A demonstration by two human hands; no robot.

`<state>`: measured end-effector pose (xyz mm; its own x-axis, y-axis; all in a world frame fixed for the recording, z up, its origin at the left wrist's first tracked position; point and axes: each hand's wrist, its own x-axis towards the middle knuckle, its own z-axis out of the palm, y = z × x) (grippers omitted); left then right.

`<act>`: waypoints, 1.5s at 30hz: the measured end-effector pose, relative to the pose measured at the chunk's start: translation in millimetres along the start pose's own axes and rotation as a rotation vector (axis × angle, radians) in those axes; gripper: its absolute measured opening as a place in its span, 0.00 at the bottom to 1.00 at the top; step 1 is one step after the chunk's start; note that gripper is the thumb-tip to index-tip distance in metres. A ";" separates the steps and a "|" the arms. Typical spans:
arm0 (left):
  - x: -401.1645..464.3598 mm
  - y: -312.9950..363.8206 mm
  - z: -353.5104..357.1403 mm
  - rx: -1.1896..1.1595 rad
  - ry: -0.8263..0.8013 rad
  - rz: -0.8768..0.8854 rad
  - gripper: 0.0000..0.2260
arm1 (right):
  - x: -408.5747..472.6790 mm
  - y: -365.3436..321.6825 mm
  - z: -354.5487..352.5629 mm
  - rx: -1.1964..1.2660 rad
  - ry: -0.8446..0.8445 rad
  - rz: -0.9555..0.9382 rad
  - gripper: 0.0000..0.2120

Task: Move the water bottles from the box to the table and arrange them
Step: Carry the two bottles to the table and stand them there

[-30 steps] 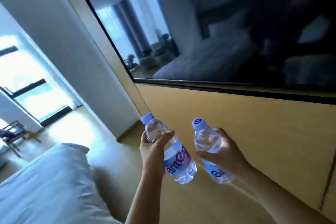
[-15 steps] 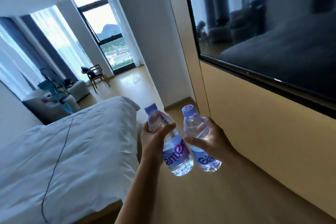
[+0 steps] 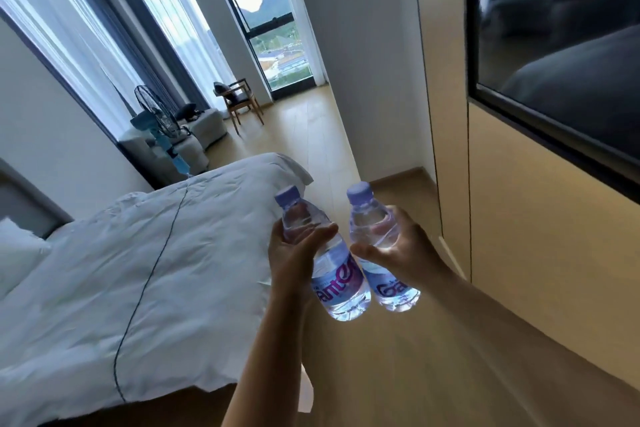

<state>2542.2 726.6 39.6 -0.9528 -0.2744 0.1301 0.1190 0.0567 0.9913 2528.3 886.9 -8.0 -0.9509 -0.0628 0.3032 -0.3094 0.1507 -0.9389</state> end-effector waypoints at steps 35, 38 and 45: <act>749.7 -102.5 86.9 0.062 -0.001 0.057 0.18 | 724.8 182.0 111.7 -0.149 0.045 -0.069 0.20; 810.5 -104.6 93.2 0.077 0.027 0.062 0.17 | 788.8 198.6 118.9 -0.153 0.027 -0.089 0.17; 935.0 -129.6 91.9 0.093 0.054 0.049 0.17 | 909.3 244.9 147.3 -0.165 0.056 -0.103 0.22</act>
<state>1610.3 550.8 30.8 -0.9295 -0.3207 0.1822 0.1365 0.1600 0.9776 1589.9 721.4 13.8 -0.9119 -0.0316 0.4091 -0.3985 0.3058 -0.8647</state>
